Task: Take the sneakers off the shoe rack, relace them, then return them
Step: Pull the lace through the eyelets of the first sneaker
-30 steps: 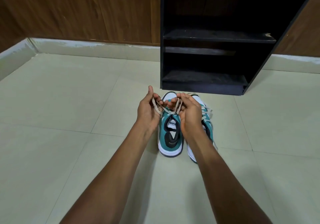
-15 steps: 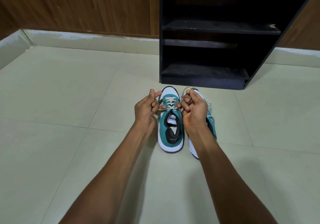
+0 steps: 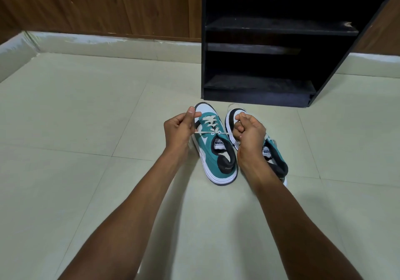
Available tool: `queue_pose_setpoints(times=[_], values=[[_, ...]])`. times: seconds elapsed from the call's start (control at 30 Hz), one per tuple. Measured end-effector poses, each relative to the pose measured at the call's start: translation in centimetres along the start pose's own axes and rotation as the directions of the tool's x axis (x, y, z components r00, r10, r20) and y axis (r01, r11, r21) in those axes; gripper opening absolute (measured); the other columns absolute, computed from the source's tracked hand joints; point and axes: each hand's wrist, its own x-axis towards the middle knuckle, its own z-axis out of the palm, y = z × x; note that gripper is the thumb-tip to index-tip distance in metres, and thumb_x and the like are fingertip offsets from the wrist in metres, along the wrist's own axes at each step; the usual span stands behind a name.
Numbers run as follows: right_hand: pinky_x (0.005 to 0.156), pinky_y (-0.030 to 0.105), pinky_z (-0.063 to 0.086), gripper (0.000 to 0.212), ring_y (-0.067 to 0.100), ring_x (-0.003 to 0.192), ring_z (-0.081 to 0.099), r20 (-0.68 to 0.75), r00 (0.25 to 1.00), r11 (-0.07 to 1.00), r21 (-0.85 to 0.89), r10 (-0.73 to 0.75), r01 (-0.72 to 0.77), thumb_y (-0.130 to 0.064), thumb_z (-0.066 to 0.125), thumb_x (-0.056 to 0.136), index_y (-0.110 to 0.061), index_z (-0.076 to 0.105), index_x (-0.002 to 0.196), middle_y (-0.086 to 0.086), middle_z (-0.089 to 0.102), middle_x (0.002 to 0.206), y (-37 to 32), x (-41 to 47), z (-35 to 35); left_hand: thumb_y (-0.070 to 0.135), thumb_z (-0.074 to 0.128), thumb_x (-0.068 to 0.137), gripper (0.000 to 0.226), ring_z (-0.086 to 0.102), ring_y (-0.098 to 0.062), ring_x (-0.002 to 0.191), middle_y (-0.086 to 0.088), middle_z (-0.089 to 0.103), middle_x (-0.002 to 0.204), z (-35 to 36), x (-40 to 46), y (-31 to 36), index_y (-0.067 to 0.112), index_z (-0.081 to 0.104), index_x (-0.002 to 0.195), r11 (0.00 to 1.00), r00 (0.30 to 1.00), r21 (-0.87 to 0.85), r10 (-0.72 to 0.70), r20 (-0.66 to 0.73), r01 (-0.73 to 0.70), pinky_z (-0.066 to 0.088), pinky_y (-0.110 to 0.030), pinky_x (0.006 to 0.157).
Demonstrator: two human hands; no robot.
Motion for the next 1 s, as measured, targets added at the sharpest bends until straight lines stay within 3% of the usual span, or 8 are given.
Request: queue_pose_setpoints(times=[0.13,0.27,0.37,0.47,0.53,0.63,0.73,1.0], values=[[0.040,0.016,0.027,0.027,0.008,0.046,0.031,-0.004,1.000,1.000,-0.018,-0.002,0.002,-0.006,0.055,0.100,-0.011,0.064,0.075,-0.005,0.043,0.054,0.3,0.2,-0.2,0.032,0.070,0.093,0.026,0.033,-0.008,0.049,-0.014,0.059,0.080,-0.5,0.7,-0.5,0.020,0.082,0.074,1.000,1.000,0.003,0.006,0.016,-0.006,0.049,-0.034,0.069],[0.041,0.015,0.029,0.026,0.007,0.047,0.034,-0.036,0.999,0.999,-0.042,-0.006,0.005,-0.007,0.055,0.100,-0.011,0.065,0.077,-0.005,0.045,0.054,0.4,0.0,-0.3,0.034,0.069,0.094,0.025,0.035,-0.009,0.050,-0.012,0.055,0.070,-0.6,0.7,-0.7,0.018,0.081,0.078,0.999,1.000,0.034,0.002,-0.012,-0.001,0.049,-0.031,0.067],[0.040,0.014,0.029,0.025,0.006,0.047,0.034,-0.048,0.999,1.000,-0.028,-0.012,0.011,-0.005,0.055,0.099,-0.011,0.063,0.076,-0.003,0.043,0.056,0.3,-0.1,-0.2,0.034,0.066,0.095,0.028,0.035,-0.009,0.050,0.006,0.044,0.049,-0.2,0.1,-0.5,0.015,0.080,0.082,0.998,0.998,0.027,-0.050,-0.027,0.051,0.057,-0.025,0.067],[0.040,0.015,0.027,0.023,0.007,0.045,0.033,-0.009,1.000,1.000,-0.009,-0.016,0.016,-0.004,0.053,0.098,-0.012,0.060,0.077,0.000,0.044,0.058,0.0,-0.5,-0.1,0.028,0.062,0.099,0.032,0.032,-0.006,0.041,0.012,0.037,0.042,-0.4,-0.6,0.3,0.005,0.073,0.079,0.994,0.993,-0.002,-0.113,0.039,0.113,0.041,-0.015,0.048],[0.043,0.019,0.036,0.023,0.012,0.046,0.041,0.043,0.999,1.000,-0.023,-0.019,0.020,-0.007,0.052,0.098,-0.013,0.061,0.078,0.003,0.053,0.060,-0.3,-0.9,0.1,0.023,0.059,0.099,0.035,0.032,-0.008,0.039,0.008,0.041,0.044,-0.5,-0.8,0.8,0.008,0.061,0.067,0.988,0.987,-0.034,-0.147,0.072,0.149,0.032,-0.019,0.045],[0.061,0.029,0.055,0.025,0.023,0.058,0.061,0.107,0.994,0.998,0.055,-0.015,0.009,-0.010,0.051,0.100,-0.011,0.062,0.078,0.010,0.068,0.069,-0.6,-1.6,0.6,0.020,0.056,0.096,0.040,0.034,-0.013,0.042,0.001,0.039,0.047,0.0,-1.2,1.6,0.013,0.044,0.058,0.984,0.983,-0.057,-0.167,0.071,0.171,0.036,-0.026,0.050],[0.066,0.033,0.060,0.022,0.026,0.060,0.069,0.130,0.991,0.995,0.097,-0.017,0.004,-0.011,0.050,0.102,-0.007,0.060,0.083,0.013,0.073,0.073,-1.4,-2.5,1.2,0.020,0.054,0.095,0.043,0.037,-0.015,0.043,0.000,0.039,0.047,0.9,-1.8,2.7,0.016,0.038,0.056,0.992,0.989,-0.034,-0.121,0.089,0.124,0.039,-0.028,0.053],[0.075,0.040,0.063,0.016,0.023,0.071,0.074,0.199,0.977,0.988,-0.113,-0.078,0.102,-0.018,0.059,0.101,-0.005,0.067,0.097,0.014,0.076,0.088,-3.2,-3.3,2.2,0.021,0.041,0.093,0.027,0.042,-0.020,0.050,-0.007,0.048,0.055,2.3,-2.2,4.2,0.012,0.048,0.069,1.000,0.976,-0.022,0.003,0.217,0.001,0.042,-0.030,0.054]])
